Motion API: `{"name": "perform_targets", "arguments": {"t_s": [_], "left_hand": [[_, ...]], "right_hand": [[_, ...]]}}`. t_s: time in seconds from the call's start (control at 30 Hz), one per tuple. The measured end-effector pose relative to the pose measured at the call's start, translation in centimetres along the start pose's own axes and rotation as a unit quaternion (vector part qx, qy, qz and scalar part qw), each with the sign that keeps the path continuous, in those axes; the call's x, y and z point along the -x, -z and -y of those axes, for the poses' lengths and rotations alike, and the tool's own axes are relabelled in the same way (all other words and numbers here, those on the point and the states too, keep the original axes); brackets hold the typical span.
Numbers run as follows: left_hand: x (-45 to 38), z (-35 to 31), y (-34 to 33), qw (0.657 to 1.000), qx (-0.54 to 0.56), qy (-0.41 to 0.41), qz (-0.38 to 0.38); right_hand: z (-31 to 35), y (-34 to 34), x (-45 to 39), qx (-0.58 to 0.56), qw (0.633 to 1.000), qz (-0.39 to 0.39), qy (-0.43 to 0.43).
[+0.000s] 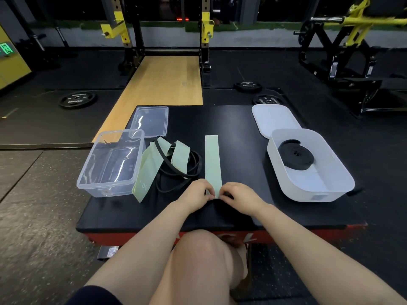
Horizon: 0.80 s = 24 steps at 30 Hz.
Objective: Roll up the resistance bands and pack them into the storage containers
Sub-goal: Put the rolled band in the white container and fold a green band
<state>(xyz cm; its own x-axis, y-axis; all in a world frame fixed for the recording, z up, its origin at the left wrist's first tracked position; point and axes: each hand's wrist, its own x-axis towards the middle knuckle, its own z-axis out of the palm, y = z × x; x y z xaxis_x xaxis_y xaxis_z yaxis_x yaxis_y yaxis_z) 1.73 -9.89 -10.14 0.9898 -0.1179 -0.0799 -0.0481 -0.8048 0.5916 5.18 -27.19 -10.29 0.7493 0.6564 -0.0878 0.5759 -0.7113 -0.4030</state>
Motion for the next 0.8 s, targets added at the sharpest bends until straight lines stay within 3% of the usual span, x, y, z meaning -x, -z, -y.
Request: {"name": "perform_targets", "arguments": {"t_s": [0.17, 0.33, 0.67, 0.8], "left_hand": [[0.4, -1.3, -0.8, 0.997, 0.064, 0.046, -0.019], [0.9, -1.8, -2.1, 0.996, 0.058, 0.065, -0.032], [1.1, -1.8, -3.7, 0.992, 0.060, 0.092, -0.066], [1.3, -1.7, -3.8, 0.991, 0.058, 0.088, -0.078]], "right_hand": [[-0.6, 0.9, 0.8, -0.031, 0.999, 0.027, -0.026], [-0.7, 0.8, 1.0, -0.060, 0.996, 0.049, -0.044], [-1.3, -0.8, 1.2, -0.064, 0.997, -0.029, -0.033], [-1.1, -1.4, 1.7, -0.005, 0.999, -0.043, 0.010]]}}
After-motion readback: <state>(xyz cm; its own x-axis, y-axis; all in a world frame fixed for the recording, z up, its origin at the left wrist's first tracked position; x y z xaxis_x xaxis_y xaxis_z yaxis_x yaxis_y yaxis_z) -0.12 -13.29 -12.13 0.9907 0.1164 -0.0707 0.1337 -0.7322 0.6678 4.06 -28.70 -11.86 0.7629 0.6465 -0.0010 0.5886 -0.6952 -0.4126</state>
